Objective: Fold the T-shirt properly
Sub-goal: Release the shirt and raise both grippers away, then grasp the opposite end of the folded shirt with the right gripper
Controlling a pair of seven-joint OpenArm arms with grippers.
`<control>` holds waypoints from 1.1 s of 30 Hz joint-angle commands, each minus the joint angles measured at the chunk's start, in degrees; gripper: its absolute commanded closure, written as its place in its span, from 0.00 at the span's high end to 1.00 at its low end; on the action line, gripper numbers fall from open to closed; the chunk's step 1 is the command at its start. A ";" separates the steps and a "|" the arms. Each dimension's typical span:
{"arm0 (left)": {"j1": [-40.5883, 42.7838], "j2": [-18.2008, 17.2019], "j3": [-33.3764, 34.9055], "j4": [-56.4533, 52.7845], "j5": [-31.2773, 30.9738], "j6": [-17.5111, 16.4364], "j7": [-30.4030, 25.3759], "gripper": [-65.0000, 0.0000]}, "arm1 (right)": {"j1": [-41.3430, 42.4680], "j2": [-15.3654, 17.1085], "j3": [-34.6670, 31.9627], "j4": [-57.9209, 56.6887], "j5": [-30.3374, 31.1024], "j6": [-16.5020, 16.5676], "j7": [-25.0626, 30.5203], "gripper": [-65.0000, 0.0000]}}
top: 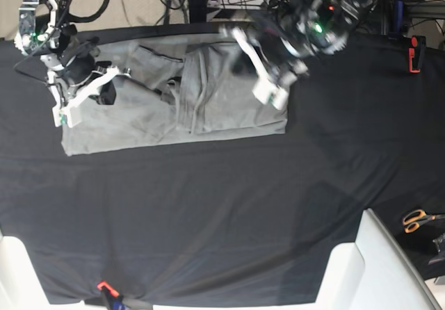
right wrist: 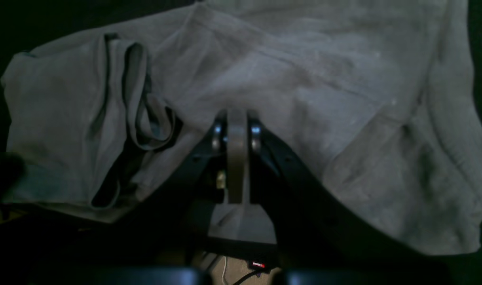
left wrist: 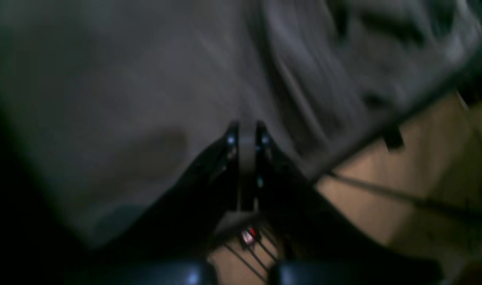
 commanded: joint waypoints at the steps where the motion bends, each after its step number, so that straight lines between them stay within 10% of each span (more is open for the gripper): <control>1: 0.80 -0.70 -1.44 1.23 -0.12 0.81 -0.43 0.00 | -0.03 0.37 0.28 0.84 0.78 0.01 1.00 0.03; 12: 5.37 -1.40 -17.88 2.20 -0.21 1.42 -0.61 0.00 | 0.41 1.68 7.40 0.84 1.22 0.81 0.91 0.03; 18: 14.51 -1.49 -33.97 0.09 -0.12 -5.52 -0.96 0.00 | 4.63 2.30 23.04 -4.88 18.80 16.37 -7.09 0.06; 23: 18.29 0.88 -47.42 -2.02 -0.12 -17.74 -0.96 0.00 | 11.57 5.29 31.75 -15.43 23.19 26.91 -20.37 0.50; 27: 19.35 1.76 -54.45 -2.99 -0.03 -23.90 -0.96 0.00 | 15.35 9.77 32.71 -23.69 23.46 27.57 -25.03 0.92; 33: 19.96 1.85 -59.64 -5.80 -0.03 -28.21 -0.96 0.00 | 20.19 16.28 32.28 -39.95 23.02 27.57 -25.20 0.95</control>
